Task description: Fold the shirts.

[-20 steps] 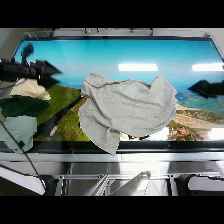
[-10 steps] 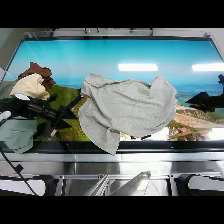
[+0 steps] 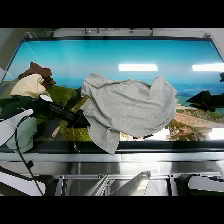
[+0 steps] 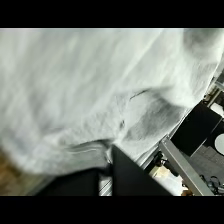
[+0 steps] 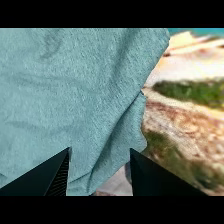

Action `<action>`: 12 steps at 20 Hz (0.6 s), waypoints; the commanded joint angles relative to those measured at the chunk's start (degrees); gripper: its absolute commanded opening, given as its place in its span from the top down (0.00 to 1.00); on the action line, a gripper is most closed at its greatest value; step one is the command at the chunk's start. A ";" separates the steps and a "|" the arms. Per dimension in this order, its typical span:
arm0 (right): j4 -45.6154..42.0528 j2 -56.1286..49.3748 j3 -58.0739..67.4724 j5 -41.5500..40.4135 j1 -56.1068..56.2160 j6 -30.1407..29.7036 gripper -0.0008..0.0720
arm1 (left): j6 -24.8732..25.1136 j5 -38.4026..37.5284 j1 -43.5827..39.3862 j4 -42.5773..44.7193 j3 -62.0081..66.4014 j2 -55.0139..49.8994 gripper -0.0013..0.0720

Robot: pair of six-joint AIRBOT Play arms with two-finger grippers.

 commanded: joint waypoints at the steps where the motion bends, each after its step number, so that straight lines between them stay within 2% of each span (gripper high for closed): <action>1: -4.48 0.11 -0.24 1.16 -0.61 3.43 0.38 | -0.02 0.22 -3.26 -0.48 5.01 -2.12 0.97; 3: -8.57 0.09 -2.84 0.50 -1.11 5.68 0.38 | 0.00 -0.17 -3.26 -0.44 6.03 -1.70 0.96; 5: -8.09 -0.04 -7.98 -3.56 -0.87 5.46 0.38 | -0.02 -1.27 -2.47 -0.33 6.03 -1.40 0.96; 7: -5.51 -1.86 -11.58 -7.45 0.02 3.82 0.39 | -0.07 -3.52 -1.90 -0.35 6.05 -1.40 0.96; 12: 2.05 -7.96 -11.82 -10.62 4.74 3.04 0.40 | -0.04 -7.78 -0.90 -0.72 6.05 -1.38 0.96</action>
